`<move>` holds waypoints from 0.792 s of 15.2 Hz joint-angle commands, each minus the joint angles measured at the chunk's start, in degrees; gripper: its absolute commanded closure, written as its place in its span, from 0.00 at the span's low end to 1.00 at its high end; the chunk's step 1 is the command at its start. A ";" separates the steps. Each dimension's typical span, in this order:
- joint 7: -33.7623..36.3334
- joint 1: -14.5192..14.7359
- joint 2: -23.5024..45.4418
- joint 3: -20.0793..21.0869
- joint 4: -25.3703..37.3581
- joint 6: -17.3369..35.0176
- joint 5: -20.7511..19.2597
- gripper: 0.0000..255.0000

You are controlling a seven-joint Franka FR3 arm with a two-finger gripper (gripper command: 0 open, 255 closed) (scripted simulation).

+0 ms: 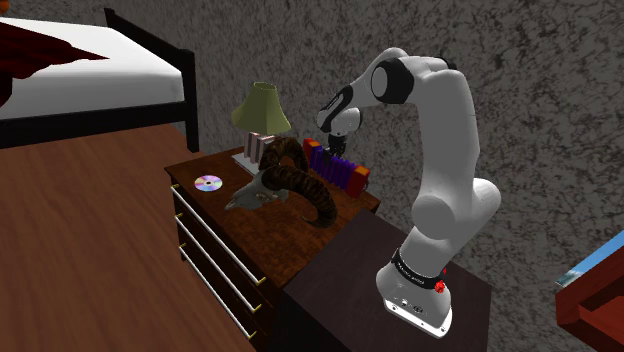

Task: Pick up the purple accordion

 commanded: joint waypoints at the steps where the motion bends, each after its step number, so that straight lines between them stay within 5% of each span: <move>1: -0.01 -0.04 0.13 0.00 0.02 0.11 0.01 1.00; 12: 0.26 0.67 -3.39 -0.79 -0.43 -2.92 -0.86 1.00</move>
